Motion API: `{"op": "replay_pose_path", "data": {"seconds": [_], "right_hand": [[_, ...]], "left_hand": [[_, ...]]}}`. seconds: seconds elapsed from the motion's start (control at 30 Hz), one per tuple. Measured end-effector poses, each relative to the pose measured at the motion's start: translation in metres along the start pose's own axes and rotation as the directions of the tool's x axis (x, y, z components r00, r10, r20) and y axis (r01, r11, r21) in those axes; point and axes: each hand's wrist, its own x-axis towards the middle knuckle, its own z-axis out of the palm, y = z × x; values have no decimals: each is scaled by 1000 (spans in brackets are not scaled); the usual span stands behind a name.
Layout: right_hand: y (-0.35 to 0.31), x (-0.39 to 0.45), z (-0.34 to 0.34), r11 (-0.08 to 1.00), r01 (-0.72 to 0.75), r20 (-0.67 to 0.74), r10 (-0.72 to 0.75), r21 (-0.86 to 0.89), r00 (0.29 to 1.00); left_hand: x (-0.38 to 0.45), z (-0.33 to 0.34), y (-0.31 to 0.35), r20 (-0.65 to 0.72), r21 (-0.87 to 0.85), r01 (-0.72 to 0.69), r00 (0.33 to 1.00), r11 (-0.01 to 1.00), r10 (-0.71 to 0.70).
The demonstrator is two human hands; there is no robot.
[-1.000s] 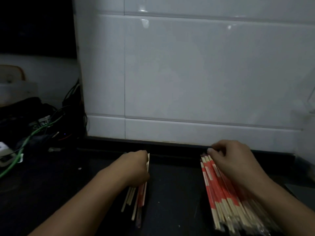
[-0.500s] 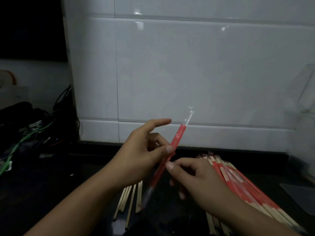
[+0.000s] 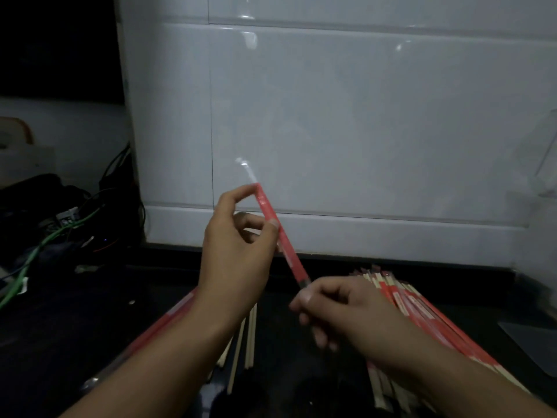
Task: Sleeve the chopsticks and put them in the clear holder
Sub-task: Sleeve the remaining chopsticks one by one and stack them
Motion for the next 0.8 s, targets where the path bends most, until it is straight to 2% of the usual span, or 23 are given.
{"op": "replay_pose_path", "data": {"seconds": [0.07, 0.1, 0.13, 0.17, 0.2, 0.23, 0.27, 0.33, 0.37, 0.4, 0.43, 0.57, 0.67, 0.73, 0.8], "right_hand": [[3, 4, -10, 998, 35, -133, -42, -55, 990], [4, 5, -14, 991, 60, -176, -81, -119, 981], [5, 6, -18, 973, 84, -199, -128, -216, 972], [7, 7, -21, 933, 99, -202, -177, -346, 963], [9, 7, -22, 870, 104, -182, -216, -483, 959], [11, 7, -21, 798, 107, -150, -240, -594, 959], [13, 7, -20, 740, 117, -118, -258, -663, 959], [13, 7, -17, 691, 153, -86, -298, -707, 951], [11, 7, -17, 676, 163, -81, -313, -719, 946], [10, 7, -16, 667, 160, -87, -321, -728, 943], [9, 6, -16, 672, 152, -106, -327, -725, 939], [12, 6, -14, 751, 195, -168, -378, -631, 911], [12, 6, -7, 774, 231, -163, -395, -590, 904], [13, 6, -4, 773, 242, -168, -408, -586, 897], [17, 9, -4, 825, 226, -223, -385, -517, 896]], "left_hand": [[2, -3, -5, -63, 151, 33, 998, 988, -24], [4, -6, -7, -94, 282, 21, 996, 959, 6], [5, -9, -7, -110, 435, -54, 987, 899, 113], [6, -11, -7, -71, 564, -186, 960, 805, 271], [8, -13, -8, 38, 635, -339, 911, 694, 410], [9, -15, -9, 194, 656, -476, 856, 586, 479], [8, -15, -8, 381, 631, -589, 802, 505, 459], [5, -13, -4, 678, 540, -720, 679, 435, 281], [3, -10, -4, 746, 512, -740, 635, 437, 200], [2, -9, -4, 768, 511, -734, 624, 448, 145], [3, -9, -4, 758, 524, -705, 642, 478, 117], [12, -19, -3, 611, 569, -529, 784, 630, 107], [11, -21, -3, 637, 511, -457, 770, 728, 36], [7, -15, -5, 666, 495, -471, 745, 731, 29], [8, -12, -8, 631, 545, -496, 773, 676, 58]]}}
